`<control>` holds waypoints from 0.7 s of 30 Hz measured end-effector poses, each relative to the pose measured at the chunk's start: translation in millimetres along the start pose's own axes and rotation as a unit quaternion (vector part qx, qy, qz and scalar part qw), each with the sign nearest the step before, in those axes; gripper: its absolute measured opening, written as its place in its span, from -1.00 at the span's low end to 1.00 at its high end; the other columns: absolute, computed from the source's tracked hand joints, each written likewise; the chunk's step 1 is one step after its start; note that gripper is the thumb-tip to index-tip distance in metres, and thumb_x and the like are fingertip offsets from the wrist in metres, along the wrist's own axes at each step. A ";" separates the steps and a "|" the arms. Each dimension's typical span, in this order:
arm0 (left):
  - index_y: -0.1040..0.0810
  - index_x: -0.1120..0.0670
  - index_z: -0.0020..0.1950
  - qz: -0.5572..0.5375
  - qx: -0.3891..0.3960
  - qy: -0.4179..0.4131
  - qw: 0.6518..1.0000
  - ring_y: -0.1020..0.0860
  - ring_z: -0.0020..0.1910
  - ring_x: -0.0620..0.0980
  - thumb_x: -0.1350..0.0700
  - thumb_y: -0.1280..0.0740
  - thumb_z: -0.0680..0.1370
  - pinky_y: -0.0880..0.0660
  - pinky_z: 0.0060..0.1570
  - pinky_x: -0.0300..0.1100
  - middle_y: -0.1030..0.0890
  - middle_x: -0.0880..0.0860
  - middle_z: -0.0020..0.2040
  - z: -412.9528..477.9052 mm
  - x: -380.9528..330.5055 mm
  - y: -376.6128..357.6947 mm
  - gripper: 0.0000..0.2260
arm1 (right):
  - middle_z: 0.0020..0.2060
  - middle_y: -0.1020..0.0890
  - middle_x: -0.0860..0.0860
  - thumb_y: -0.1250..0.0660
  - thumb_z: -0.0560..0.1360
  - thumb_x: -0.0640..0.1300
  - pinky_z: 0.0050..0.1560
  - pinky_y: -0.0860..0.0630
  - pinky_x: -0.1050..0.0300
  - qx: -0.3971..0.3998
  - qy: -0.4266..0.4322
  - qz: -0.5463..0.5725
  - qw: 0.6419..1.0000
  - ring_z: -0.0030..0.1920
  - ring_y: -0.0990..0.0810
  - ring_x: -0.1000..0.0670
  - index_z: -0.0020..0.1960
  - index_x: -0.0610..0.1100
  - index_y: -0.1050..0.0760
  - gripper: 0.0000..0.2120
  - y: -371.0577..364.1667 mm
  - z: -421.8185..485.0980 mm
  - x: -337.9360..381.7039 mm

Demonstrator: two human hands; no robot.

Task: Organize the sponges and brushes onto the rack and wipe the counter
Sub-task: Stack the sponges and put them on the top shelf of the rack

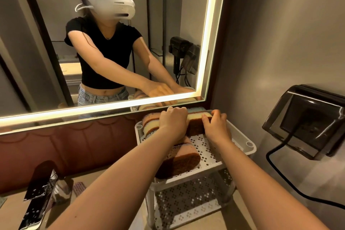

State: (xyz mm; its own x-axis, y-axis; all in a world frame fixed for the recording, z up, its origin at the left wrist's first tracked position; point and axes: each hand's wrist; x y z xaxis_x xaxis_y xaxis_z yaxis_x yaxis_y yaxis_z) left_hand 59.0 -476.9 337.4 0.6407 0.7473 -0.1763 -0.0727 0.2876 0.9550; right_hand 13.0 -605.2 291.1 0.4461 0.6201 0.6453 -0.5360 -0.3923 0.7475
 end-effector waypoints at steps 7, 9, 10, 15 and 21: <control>-0.51 0.06 0.15 -0.059 -0.036 -0.043 0.997 -0.47 0.17 0.05 -0.02 -0.10 0.62 -0.43 0.10 -0.02 -0.56 0.04 0.11 -42.0 22.4 32.0 -0.73 | 0.26 -0.41 -0.09 -0.09 0.60 0.06 -0.04 -0.45 0.06 -0.007 0.124 -0.040 0.991 0.12 -0.50 -0.10 0.36 -0.07 -0.28 -0.62 31.8 -26.3 34.3; -0.43 0.01 0.30 0.021 -0.009 -0.084 0.996 -0.37 0.30 0.05 -0.06 -0.07 0.62 -0.33 0.26 -0.02 -0.48 0.03 0.28 -61.9 35.3 49.5 -0.68 | 0.17 -0.52 -0.05 -0.09 0.60 0.07 0.04 -0.49 -0.01 0.037 0.169 -0.038 0.984 0.10 -0.52 -0.07 0.29 -0.05 -0.36 -0.67 38.7 -43.8 49.9; -0.39 0.00 0.34 0.055 0.005 -0.101 0.993 -0.34 0.34 0.04 -0.08 -0.05 0.62 -0.29 0.30 -0.02 -0.43 0.02 0.33 -73.0 42.4 57.5 -0.65 | 0.13 -0.56 -0.03 -0.09 0.59 0.07 0.06 -0.51 -0.05 0.060 0.188 -0.037 0.980 0.08 -0.54 -0.05 0.25 -0.03 -0.40 -0.69 41.4 -53.0 57.1; -0.41 -0.04 0.28 0.026 0.091 -0.079 0.992 -0.40 0.26 -0.03 -0.13 -0.04 0.61 -0.38 0.23 -0.04 -0.49 -0.05 0.23 -134.3 84.9 91.1 -0.66 | 0.06 -0.60 0.02 -0.07 0.58 0.14 0.10 -0.49 -0.11 0.175 0.244 -0.017 0.954 0.07 -0.54 -0.01 0.17 0.02 -0.45 -0.68 44.4 -110.6 95.7; -0.38 -0.06 0.34 -0.044 0.186 0.004 0.981 -0.46 0.23 -0.12 -0.14 -0.12 0.59 -0.42 0.24 -0.11 -0.48 -0.10 0.27 -214.0 148.9 111.3 -0.63 | 0.01 -0.57 0.10 -0.10 0.57 0.14 0.06 -0.51 0.02 0.253 0.317 -0.042 0.913 0.00 -0.52 0.08 0.16 0.06 -0.46 -0.72 13.6 -177.8 139.9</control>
State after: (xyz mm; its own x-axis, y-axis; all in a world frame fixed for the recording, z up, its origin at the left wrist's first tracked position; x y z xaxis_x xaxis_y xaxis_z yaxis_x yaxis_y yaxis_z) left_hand -17.2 -205.5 366.4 0.6264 0.7337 -0.2633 0.2687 0.1138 0.9565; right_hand -59.3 -403.0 363.6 -0.1195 0.8679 0.4821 -0.0477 -0.4900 0.8704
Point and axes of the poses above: each hand's wrist, its own z-axis towards the middle knuckle, its own y-axis out of the back of the hand, x = y × z
